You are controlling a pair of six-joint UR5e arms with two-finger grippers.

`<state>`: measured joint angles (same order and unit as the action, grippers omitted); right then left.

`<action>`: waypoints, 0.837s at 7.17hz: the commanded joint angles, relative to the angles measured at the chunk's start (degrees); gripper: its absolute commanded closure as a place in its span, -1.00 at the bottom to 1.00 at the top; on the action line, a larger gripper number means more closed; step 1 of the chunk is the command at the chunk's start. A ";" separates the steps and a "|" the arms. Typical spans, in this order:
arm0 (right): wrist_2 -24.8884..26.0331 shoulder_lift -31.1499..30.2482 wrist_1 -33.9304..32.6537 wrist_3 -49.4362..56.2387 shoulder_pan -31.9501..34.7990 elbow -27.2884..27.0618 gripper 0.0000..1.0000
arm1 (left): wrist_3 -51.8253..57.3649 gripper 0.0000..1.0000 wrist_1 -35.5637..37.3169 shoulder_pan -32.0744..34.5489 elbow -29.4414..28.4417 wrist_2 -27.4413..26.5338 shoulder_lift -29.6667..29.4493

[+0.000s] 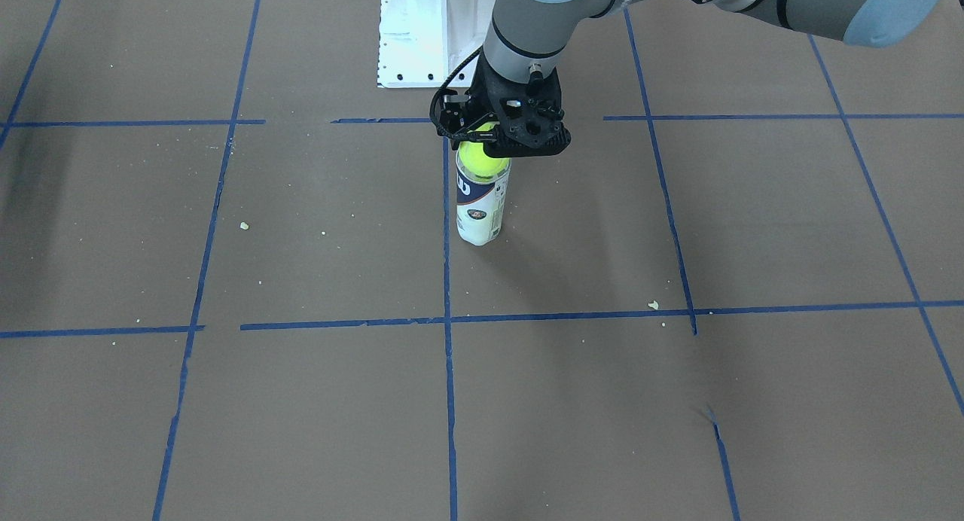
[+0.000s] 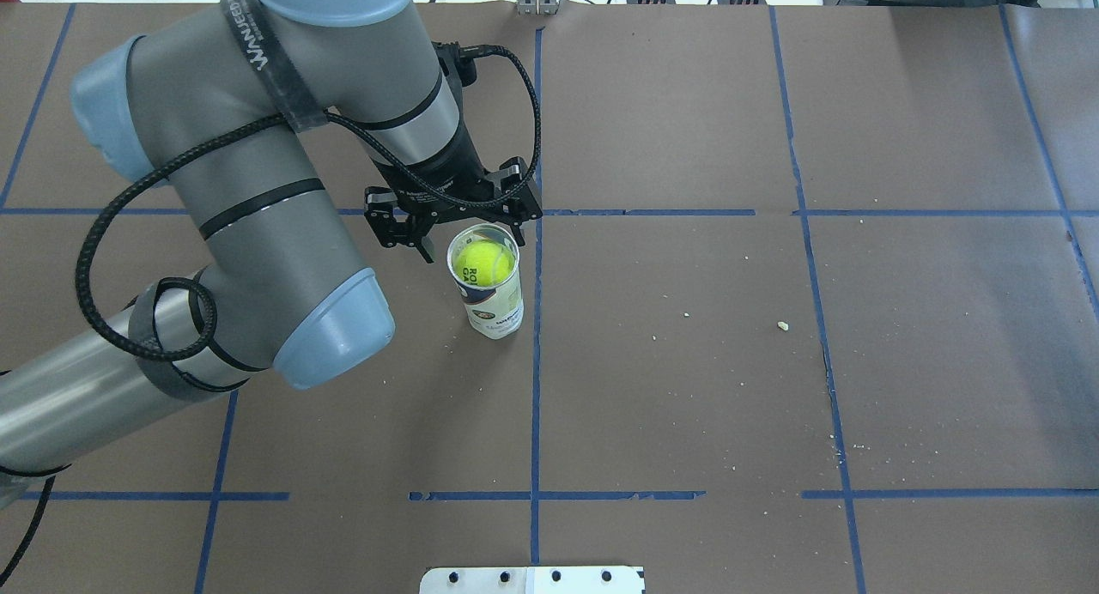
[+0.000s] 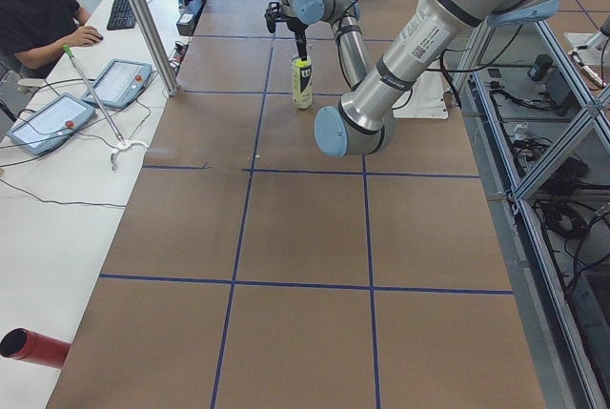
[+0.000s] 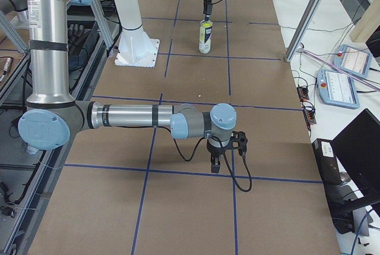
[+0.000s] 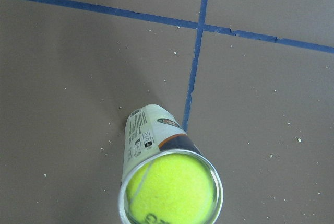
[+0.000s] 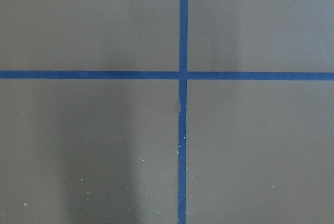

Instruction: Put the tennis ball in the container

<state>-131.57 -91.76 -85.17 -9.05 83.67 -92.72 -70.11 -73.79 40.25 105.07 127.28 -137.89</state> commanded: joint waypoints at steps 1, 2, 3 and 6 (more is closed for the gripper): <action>0.00 0.00 0.00 0.00 0.00 0.00 -1.00 | 0.15 -1.00 0.57 1.66 7.83 -0.10 4.61; 0.00 0.00 0.00 0.00 0.00 0.00 -1.00 | 0.41 -1.00 0.40 5.07 9.87 -0.10 7.25; 0.00 0.00 0.00 0.00 0.00 0.00 -1.00 | 8.42 -1.00 0.57 9.54 10.50 -0.10 9.98; 0.00 0.00 0.00 0.00 0.00 0.00 -1.00 | 40.90 -1.00 -0.29 26.17 9.99 1.04 25.49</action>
<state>-131.57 -91.76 -85.17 -9.05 83.67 -92.72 -43.23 -73.41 60.91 115.36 127.71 -119.98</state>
